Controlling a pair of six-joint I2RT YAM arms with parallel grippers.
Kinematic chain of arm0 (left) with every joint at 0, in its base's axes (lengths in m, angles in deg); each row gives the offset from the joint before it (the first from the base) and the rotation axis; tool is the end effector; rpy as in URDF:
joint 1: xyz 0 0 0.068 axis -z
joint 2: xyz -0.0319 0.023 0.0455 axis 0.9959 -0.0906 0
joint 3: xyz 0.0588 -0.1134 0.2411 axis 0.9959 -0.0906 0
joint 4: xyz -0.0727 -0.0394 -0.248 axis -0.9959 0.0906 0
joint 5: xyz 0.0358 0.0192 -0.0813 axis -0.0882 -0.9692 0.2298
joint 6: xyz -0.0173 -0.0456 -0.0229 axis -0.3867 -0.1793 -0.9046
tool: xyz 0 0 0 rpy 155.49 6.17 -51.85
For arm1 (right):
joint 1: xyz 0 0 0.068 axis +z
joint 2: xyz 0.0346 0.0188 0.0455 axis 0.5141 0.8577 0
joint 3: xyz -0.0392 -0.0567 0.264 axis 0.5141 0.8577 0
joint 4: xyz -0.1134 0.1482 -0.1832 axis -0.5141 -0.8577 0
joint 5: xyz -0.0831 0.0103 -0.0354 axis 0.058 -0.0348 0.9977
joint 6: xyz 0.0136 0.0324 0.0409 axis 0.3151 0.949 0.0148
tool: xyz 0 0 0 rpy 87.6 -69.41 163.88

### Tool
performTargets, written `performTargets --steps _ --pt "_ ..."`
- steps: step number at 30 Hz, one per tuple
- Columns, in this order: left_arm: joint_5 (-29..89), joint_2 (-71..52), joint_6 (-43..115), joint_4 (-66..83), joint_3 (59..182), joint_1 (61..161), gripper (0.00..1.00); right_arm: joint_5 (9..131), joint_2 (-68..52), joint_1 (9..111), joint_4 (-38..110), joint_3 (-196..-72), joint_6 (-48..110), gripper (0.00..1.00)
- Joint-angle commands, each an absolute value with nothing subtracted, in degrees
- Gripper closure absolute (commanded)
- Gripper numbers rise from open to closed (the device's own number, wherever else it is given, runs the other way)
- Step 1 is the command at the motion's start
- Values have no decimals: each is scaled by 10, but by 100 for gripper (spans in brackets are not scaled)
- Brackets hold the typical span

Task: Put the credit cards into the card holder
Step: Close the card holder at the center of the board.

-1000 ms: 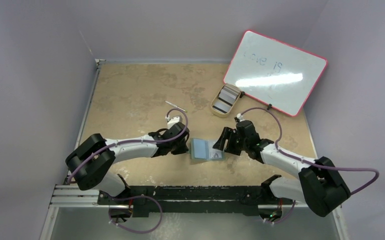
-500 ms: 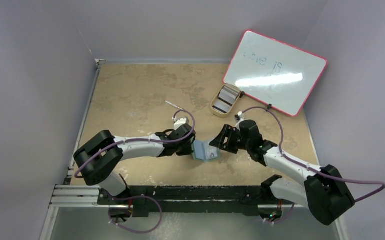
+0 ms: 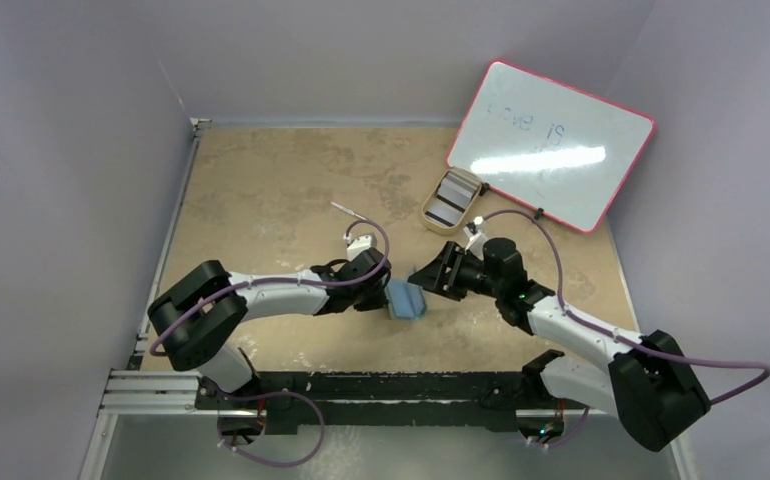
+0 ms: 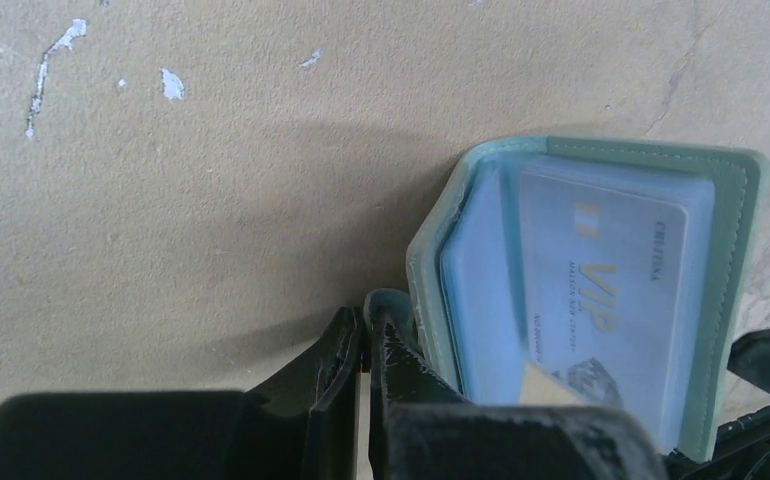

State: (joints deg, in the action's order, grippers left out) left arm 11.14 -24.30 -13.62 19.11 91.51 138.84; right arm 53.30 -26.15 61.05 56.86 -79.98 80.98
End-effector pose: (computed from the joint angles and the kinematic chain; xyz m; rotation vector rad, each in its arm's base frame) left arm 0.1780 -0.2344 0.1497 -0.2302 2.5998 -0.5604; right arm 0.1859 0.1247 0.1948 0.1856 2.1691 1.3528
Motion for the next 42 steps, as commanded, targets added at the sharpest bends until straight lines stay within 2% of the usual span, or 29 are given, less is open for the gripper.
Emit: performTargets --steps 1,8,11,14,18,25,29,34,38,42 --pt "113 -251 -146 159 912 1391 100 494 -262 617 638 -806 843 35" --pt "121 -244 -144 163 913 1388 100 486 -203 641 725 -793 884 36" --pt "119 -221 -149 162 900 1381 100 484 -183 643 719 -807 874 38" --pt "115 -210 -151 161 891 1377 100 532 -195 643 582 -865 805 39" --pt "115 -217 -147 169 890 1372 100 634 -233 636 384 -933 710 34" --pt "108 -208 -146 173 886 1373 100 719 -292 567 254 -955 626 32" --pt "113 -210 -145 171 888 1373 100 713 -302 512 255 -920 600 41" --pt "115 -203 -144 176 888 1373 100 717 -289 497 275 -886 610 66" --pt "116 -198 -143 176 886 1373 100 717 -265 497 282 -870 622 75" --pt "121 -194 -144 171 889 1373 100 669 -257 496 335 -855 608 78"
